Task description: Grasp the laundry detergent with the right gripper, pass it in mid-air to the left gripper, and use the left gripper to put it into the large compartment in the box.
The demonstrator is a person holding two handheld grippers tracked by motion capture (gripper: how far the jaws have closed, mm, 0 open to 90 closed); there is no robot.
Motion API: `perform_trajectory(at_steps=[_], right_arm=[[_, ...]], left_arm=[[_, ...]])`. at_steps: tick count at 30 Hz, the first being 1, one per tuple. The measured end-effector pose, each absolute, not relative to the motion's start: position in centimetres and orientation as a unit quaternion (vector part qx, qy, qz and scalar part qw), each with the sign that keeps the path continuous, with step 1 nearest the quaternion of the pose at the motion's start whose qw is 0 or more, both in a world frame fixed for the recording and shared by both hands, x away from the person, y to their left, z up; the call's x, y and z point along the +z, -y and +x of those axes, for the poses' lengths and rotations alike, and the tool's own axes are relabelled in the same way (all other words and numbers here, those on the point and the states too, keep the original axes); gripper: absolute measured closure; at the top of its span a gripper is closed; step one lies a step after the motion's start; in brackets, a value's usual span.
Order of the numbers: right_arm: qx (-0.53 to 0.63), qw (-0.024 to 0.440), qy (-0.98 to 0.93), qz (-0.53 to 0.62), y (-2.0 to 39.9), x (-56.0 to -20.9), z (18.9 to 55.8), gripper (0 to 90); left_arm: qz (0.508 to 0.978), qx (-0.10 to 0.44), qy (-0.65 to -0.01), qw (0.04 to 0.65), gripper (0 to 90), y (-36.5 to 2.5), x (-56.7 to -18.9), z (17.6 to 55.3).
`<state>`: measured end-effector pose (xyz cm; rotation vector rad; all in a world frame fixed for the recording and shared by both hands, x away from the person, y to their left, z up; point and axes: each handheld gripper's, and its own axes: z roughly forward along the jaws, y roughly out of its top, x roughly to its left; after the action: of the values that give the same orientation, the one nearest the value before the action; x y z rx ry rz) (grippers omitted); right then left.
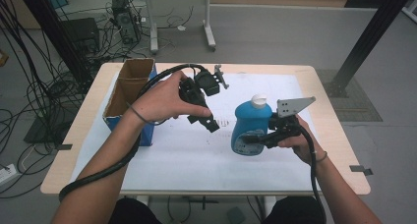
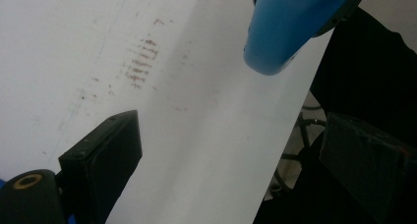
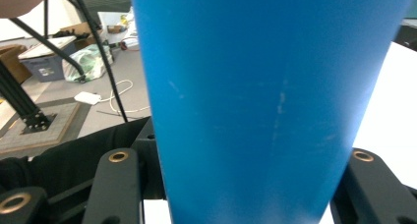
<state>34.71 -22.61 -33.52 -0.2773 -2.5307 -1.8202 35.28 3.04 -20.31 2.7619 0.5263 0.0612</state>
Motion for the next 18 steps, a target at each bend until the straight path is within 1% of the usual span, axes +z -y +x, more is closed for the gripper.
perform_trajectory(at_steps=[3,10,18], right_arm=[[-0.582,0.009,0.809,-0.080,22.3,-33.3,34.6,44.7],[-0.573,0.016,0.817,-0.056,20.9,-32.8,34.6,44.7],[-0.568,0.023,0.822,-0.041,19.3,-32.9,34.4,44.7]], left_arm=[[0.970,0.020,-0.176,0.163,9.0,-2.9,-20.0,35.2],[0.978,0.018,-0.135,0.160,9.0,-2.7,-19.0,34.5],[0.981,0.015,-0.112,0.155,9.0,-1.9,-18.5,34.1]])
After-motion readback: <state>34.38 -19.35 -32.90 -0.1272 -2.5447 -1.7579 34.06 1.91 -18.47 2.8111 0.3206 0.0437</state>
